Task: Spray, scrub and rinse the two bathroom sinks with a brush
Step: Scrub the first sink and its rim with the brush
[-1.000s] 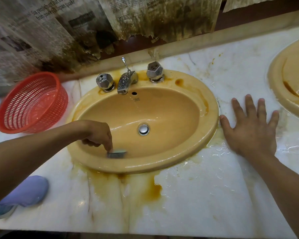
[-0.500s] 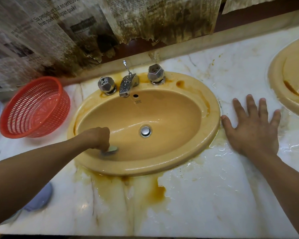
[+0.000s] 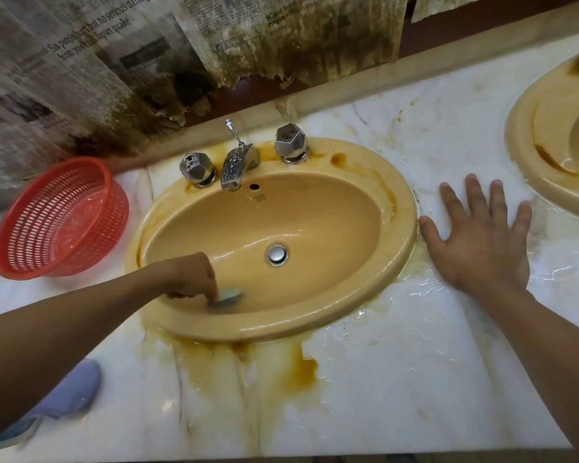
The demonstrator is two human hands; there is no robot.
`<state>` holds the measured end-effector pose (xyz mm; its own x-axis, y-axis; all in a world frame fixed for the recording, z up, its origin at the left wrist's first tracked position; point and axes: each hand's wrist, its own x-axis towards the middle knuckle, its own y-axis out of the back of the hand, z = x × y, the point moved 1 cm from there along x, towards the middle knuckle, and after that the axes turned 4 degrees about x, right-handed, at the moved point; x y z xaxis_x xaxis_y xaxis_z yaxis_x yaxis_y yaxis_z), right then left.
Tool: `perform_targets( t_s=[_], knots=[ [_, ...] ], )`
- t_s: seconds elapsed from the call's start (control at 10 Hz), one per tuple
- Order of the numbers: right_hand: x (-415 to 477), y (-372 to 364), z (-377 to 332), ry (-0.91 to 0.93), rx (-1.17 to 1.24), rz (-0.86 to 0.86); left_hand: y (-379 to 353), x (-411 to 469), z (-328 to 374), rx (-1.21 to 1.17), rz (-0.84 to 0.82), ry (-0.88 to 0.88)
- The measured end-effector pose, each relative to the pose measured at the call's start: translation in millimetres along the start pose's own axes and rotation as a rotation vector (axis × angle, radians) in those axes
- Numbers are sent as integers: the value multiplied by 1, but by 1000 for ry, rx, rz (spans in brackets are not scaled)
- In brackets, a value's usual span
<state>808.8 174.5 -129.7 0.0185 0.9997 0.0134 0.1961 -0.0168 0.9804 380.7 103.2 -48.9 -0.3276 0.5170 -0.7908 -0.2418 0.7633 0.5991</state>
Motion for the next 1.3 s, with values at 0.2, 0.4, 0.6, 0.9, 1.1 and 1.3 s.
perform_targets(
  t_s=[0.2, 0.4, 0.6, 0.9, 1.1, 1.3],
  knots=[
    [0, -1, 0, 1, 5, 0, -14, -2, 25, -250, -178, -191],
    [0, -1, 0, -1, -9, 5, -15, 13, -6, -101, 20, -156],
    [1, -1, -1, -4, -17, 8, -21, 11, 56, -211, -86, -269],
    [0, 0, -2, -2, -5, 12, -45, 33, 142, -702, 20, -328],
    [0, -1, -2, -6, -7, 13, -50, 34, 128, -746, -59, -297],
    [1, -2, -1, -7, -3, 12, -41, 30, 163, -952, 10, -335]
  ],
)
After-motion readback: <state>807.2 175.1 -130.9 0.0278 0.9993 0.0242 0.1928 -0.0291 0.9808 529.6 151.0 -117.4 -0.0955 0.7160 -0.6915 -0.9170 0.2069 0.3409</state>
